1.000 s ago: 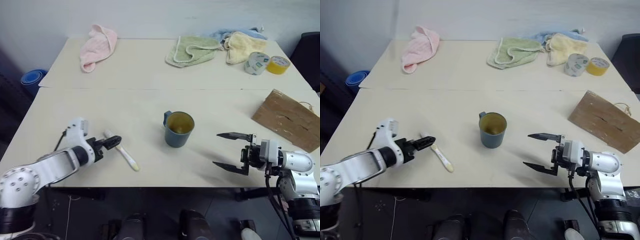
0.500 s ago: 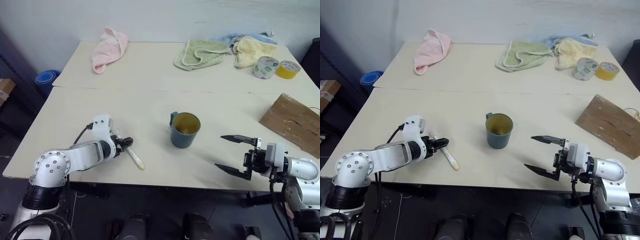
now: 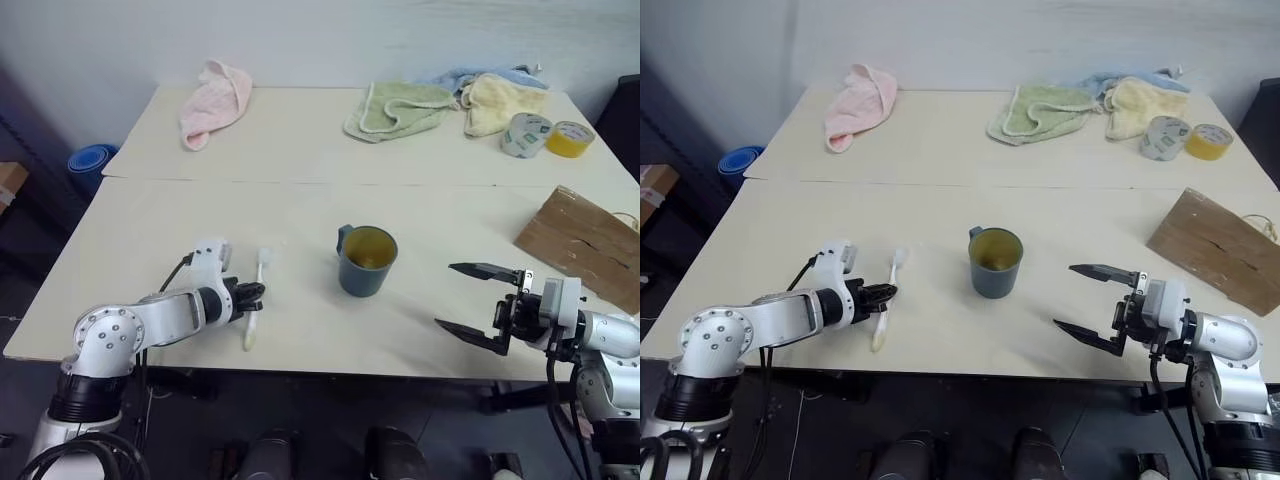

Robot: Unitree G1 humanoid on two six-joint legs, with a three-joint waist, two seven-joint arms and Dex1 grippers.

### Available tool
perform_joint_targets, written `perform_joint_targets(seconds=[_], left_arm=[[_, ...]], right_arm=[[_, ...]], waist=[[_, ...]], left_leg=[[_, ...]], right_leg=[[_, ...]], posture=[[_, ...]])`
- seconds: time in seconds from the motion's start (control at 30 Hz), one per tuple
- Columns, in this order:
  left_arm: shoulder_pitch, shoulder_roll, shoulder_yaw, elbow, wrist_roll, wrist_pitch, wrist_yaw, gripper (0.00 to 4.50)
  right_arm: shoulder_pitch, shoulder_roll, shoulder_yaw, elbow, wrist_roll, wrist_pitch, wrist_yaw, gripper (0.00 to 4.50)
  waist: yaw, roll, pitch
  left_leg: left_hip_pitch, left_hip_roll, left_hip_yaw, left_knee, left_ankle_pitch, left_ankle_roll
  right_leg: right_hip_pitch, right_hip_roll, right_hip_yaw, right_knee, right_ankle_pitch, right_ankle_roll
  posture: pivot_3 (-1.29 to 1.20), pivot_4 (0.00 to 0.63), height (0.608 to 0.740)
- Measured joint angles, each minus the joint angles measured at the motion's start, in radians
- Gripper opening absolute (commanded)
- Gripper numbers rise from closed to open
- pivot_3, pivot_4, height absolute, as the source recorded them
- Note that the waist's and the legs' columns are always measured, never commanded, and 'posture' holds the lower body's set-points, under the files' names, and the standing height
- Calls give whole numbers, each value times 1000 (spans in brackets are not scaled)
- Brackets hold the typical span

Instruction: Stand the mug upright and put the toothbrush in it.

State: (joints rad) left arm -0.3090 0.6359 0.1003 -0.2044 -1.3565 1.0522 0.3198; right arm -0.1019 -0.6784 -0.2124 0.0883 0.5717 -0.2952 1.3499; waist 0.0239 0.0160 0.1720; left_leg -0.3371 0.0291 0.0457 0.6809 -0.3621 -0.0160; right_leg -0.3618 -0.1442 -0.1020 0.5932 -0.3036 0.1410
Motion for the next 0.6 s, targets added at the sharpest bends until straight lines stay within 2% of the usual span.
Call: perform_joint_targets(seconds=[0.03,0.07,0.1,0.2,0.3,0.43,0.53,0.6], left_arm=[[15,9,28,1,36,-49,-118,170],[16,13,37,1,46,-62,-154,170],[16,34,77,-6,81,-121,-306,170],[-6,43,141,-17,95,-184,-442,170],[-71,17,176,-31,151,-320,-638,170],[-202,-88,125,-64,227,-455,-795,170],[-365,-297,-32,34,382,-613,-935,170],[-397,-382,-103,128,490,-716,-1010,170]], right_arm=[[6,0,-9,8,0,-6,4,4500],[7,0,-12,12,0,-8,5,4500],[10,0,-25,23,-1,-12,7,4500],[27,-1,-38,36,-1,-20,9,4500],[62,-1,-63,36,-1,-30,7,4500],[112,-6,-119,18,7,-25,-22,4500],[183,-4,-169,-45,14,-11,-75,4500],[206,18,-185,-93,22,-11,-108,4500]], waist=[[0,-2,1],[0,-3,2],[0,-4,2],[1,-4,2],[5,-5,3],[8,-8,5],[13,-9,6],[9,-10,6]], left_leg=[[-3,1,1,0,0,0],[-5,1,1,0,0,0],[-11,1,2,1,0,0],[-15,1,1,2,0,0],[-17,1,1,2,0,0],[-17,0,1,3,1,1],[-17,0,2,3,1,2],[-16,0,4,2,1,2]], right_leg=[[-4,1,0,1,0,0],[-6,1,0,1,0,0],[-12,1,1,4,0,0],[-15,1,0,5,0,0],[-15,1,-2,2,1,1],[-13,1,-1,0,3,3],[-13,1,-1,-1,4,4],[-13,1,0,-1,4,4]], posture=[[0,150,740],[0,150,740],[0,150,740],[0,150,740],[0,150,740],[0,150,740],[0,150,740],[0,150,740]])
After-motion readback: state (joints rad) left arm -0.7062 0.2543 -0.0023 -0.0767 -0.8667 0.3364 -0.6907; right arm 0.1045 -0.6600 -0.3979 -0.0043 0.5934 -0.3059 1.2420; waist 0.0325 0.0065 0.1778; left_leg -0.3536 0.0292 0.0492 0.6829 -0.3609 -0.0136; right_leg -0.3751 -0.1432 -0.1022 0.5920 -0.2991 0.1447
